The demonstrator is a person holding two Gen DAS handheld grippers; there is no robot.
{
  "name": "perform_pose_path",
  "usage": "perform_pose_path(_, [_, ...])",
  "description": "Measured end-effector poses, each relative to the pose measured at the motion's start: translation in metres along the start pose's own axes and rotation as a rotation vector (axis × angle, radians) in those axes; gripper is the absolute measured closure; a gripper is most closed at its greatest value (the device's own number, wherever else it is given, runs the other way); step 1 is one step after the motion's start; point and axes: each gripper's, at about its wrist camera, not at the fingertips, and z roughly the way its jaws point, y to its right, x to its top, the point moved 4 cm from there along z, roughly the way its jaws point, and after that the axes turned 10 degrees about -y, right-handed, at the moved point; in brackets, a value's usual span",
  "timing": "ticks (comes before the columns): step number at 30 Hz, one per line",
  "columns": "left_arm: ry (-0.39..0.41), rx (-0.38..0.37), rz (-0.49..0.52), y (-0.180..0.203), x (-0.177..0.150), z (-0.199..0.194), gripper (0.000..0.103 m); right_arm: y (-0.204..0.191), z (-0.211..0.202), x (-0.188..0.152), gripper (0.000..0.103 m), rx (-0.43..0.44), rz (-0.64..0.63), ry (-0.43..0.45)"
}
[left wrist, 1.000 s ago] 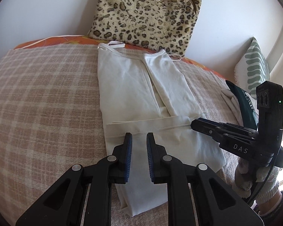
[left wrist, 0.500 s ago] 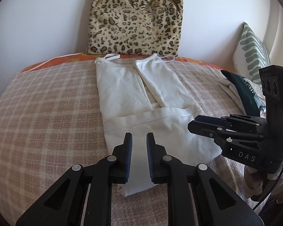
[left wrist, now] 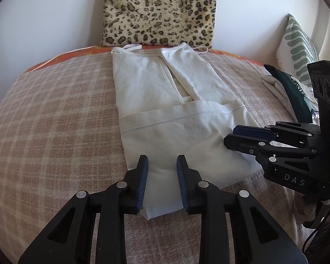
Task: Fold small clothes
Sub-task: 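Move both tools toward the camisole's shoulder straps, then grasp one strap with the left tool while the right tool grasps the other strap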
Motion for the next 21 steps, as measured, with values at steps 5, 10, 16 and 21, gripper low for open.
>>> perform_pose_path(5, [0.005, -0.075, -0.105, -0.021, 0.005, -0.005, 0.055, 0.014, -0.016, 0.006, 0.074, 0.106, 0.086, 0.052])
perform_pose_path(10, [0.021, -0.118, -0.197, -0.046, 0.016, -0.004, 0.053, 0.031, -0.032, 0.019, 0.052, 0.087, 0.128, 0.117])
perform_pose_path(16, [0.0, -0.204, -0.277, -0.073, 0.041, 0.012, 0.053, 0.064, -0.022, 0.037, 0.045, 0.114, 0.226, 0.089])
perform_pose_path(21, [-0.047, -0.233, -0.317, -0.09, 0.061, 0.038, 0.053, 0.087, -0.004, 0.052, 0.044, 0.166, 0.258, 0.04])
